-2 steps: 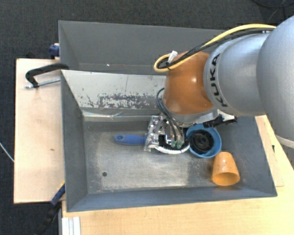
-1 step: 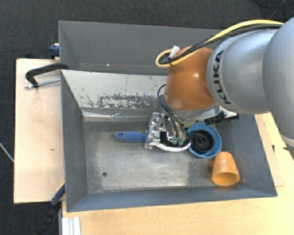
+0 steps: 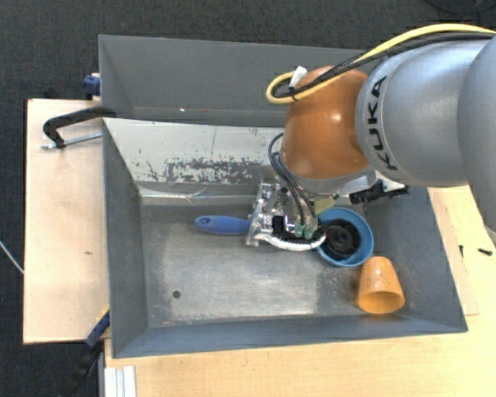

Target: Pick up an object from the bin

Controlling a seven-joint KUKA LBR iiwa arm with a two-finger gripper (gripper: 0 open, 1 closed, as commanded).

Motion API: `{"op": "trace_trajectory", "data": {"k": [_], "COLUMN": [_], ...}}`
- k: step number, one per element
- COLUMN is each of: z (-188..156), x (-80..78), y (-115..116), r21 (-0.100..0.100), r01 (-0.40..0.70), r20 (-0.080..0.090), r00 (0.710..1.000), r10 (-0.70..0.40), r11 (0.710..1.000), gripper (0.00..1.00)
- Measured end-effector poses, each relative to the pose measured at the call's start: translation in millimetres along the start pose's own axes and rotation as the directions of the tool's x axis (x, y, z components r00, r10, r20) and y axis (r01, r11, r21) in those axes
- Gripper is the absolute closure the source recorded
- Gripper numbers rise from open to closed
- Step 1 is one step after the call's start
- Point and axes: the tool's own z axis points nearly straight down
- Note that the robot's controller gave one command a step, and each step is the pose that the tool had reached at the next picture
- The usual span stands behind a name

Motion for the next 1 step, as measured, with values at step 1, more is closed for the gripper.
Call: {"op": "trace_trajectory", "data": {"k": [1], "z": [-15.3], "x": [-1.0], "y": [1.3], "r21": [0.0], "r01": [0.001], "r20": [-0.001], "r00": [1.0], "r10": [-0.001], "r11": [1.0], "gripper": [1.0]}}
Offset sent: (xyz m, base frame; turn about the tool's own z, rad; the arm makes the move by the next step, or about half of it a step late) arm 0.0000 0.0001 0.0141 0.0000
